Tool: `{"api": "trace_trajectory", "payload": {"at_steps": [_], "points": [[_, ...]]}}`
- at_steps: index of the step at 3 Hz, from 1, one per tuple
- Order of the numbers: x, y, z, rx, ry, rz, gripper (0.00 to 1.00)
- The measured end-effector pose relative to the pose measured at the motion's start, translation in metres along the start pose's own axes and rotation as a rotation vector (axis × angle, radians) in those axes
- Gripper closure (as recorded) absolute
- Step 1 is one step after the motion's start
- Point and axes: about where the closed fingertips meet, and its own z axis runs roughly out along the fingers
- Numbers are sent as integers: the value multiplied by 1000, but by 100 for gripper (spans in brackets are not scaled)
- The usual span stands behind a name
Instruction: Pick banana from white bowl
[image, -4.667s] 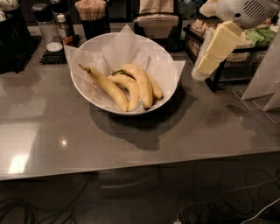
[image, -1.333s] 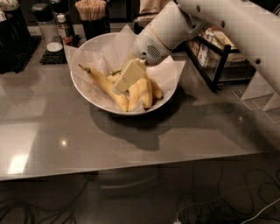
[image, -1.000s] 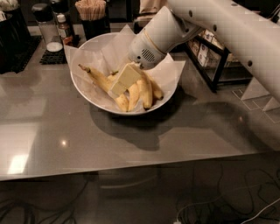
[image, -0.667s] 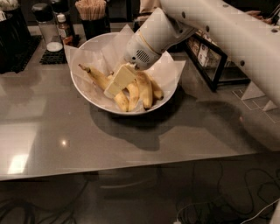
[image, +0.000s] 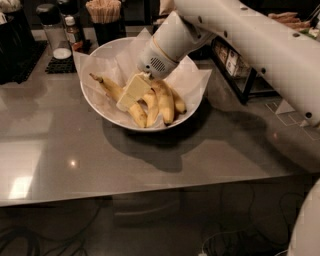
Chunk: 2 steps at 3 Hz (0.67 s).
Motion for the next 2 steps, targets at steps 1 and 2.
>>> {"api": "trace_trajectory", "payload": {"at_steps": [1,2], "points": [[4,-5,3,7,2,23,34],[5,-6,4,8,2,30,40]]}}
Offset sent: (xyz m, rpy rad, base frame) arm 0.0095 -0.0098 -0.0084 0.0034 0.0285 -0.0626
